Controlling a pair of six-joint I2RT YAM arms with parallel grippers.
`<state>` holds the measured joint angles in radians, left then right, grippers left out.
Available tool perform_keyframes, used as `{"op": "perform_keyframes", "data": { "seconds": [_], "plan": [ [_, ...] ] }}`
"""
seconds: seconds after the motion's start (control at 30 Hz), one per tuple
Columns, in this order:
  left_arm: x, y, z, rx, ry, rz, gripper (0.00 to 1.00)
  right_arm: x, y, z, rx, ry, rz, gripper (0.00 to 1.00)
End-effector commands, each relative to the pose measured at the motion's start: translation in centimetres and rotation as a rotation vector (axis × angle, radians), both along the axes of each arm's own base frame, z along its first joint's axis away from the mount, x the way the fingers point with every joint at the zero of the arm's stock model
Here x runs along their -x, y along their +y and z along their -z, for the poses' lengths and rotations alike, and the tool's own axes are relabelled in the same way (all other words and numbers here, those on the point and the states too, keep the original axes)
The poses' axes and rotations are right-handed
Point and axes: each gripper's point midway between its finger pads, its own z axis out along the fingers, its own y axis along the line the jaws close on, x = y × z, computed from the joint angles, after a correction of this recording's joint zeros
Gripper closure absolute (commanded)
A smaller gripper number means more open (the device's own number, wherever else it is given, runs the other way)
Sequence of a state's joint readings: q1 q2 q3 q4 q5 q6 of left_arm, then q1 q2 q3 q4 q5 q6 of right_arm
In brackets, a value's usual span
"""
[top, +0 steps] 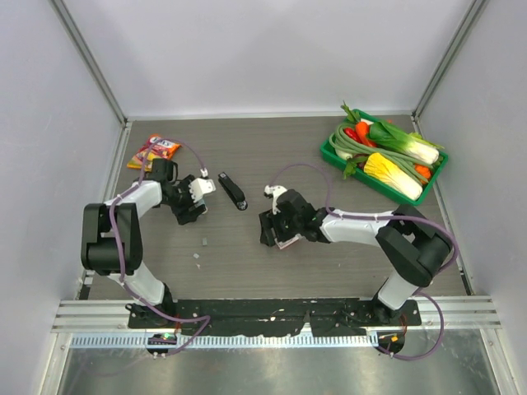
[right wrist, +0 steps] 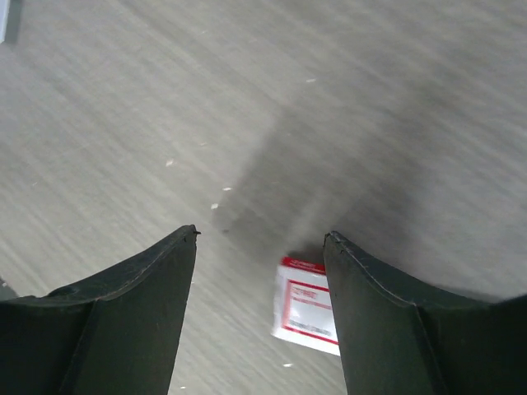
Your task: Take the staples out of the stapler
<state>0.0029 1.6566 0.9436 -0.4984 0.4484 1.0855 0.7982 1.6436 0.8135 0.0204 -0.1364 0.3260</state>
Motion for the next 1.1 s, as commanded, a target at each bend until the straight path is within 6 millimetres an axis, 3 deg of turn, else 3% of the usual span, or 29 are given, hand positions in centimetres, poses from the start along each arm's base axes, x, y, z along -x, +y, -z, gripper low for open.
{"op": "perform_keyframes", "data": {
  "seconds": [0.0, 0.27, 0.47, 0.7, 0.9, 1.07],
  "plan": [
    [-0.6, -1.7, 0.6, -0.001, -0.035, 0.1, 0.2, 1.6, 1.5, -1.0, -0.04, 0.007, 0.003, 0.32],
    [0.9, -3.6, 1.7, -0.045, -0.013, 0.199, 0.22, 2.5, 2.4, -2.2, -0.066, -0.003, -0.017, 0.32],
    [1.4, -4.0, 0.9, -0.031, -0.009, 0.212, 0.21, 2.2, 2.6, -2.3, -0.057, -0.011, -0.024, 0.32],
    [1.9, -3.7, -0.2, -0.033, 0.043, 0.192, 0.2, 2.1, 2.7, -2.5, -0.054, -0.018, -0.031, 0.32],
    [4.0, -3.4, -2.9, 0.019, 0.036, 0.31, 0.06, 2.1, 2.5, -2.6, -0.052, -0.024, -0.029, 0.32],
    [3.6, -2.4, -2.1, -0.055, 0.015, 0.353, 0.07, 2.2, 2.4, -2.8, -0.058, -0.023, -0.029, 0.32]
  ]
}}
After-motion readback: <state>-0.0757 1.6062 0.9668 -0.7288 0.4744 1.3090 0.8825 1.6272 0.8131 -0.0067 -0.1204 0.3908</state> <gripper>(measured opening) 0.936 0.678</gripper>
